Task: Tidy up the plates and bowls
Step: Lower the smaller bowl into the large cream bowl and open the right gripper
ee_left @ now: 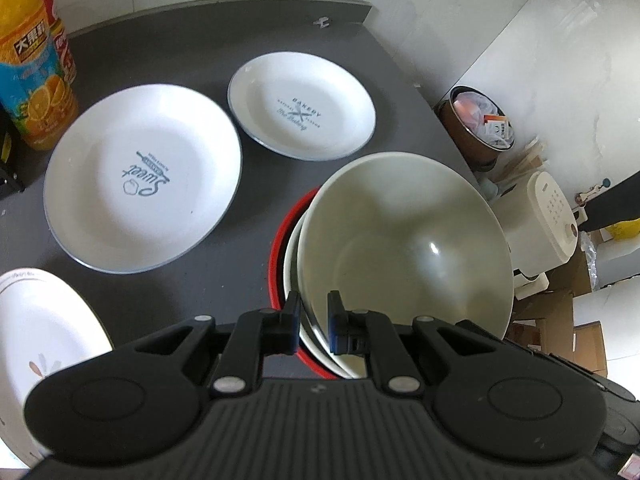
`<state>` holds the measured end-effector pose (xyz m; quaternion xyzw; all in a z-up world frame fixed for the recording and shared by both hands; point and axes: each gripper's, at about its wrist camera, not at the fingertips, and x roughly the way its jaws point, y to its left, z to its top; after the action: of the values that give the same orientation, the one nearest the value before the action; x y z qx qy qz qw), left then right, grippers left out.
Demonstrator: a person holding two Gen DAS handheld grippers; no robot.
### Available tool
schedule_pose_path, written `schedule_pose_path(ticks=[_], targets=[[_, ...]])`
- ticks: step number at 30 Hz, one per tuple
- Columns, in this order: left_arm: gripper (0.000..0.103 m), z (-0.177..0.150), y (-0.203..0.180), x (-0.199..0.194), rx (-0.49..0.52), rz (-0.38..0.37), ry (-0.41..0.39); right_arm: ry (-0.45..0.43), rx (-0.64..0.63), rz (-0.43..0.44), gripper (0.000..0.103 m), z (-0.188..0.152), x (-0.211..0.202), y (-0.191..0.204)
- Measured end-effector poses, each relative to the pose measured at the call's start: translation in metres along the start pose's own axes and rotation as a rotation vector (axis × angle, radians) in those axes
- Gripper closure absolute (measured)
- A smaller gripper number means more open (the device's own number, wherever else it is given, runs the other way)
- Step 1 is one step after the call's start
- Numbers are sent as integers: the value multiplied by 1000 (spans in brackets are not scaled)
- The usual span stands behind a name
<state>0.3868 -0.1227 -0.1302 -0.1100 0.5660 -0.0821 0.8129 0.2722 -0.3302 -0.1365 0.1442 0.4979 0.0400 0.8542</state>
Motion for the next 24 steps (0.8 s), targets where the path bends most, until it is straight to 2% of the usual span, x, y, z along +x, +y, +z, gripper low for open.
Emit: schedule_pose_path(ticks=[6,10,16,23,24], targets=[[92,-1,3,5,-17,4,15,24,-5,0,80,-1,6,-1],[92,-1,3,5,-31,0,14,41,-4,13,74,0,9,-3],[88,6,5,-4,-49,-9,-14,22,-19,46,71,6,0,-7],[75,17,10,-18,-73,3,-70,-13,-48,81,72,17,-11,-12],[74,18,12,-19,-82,6,-73,-10,-49,82,75,18,-9,-13]])
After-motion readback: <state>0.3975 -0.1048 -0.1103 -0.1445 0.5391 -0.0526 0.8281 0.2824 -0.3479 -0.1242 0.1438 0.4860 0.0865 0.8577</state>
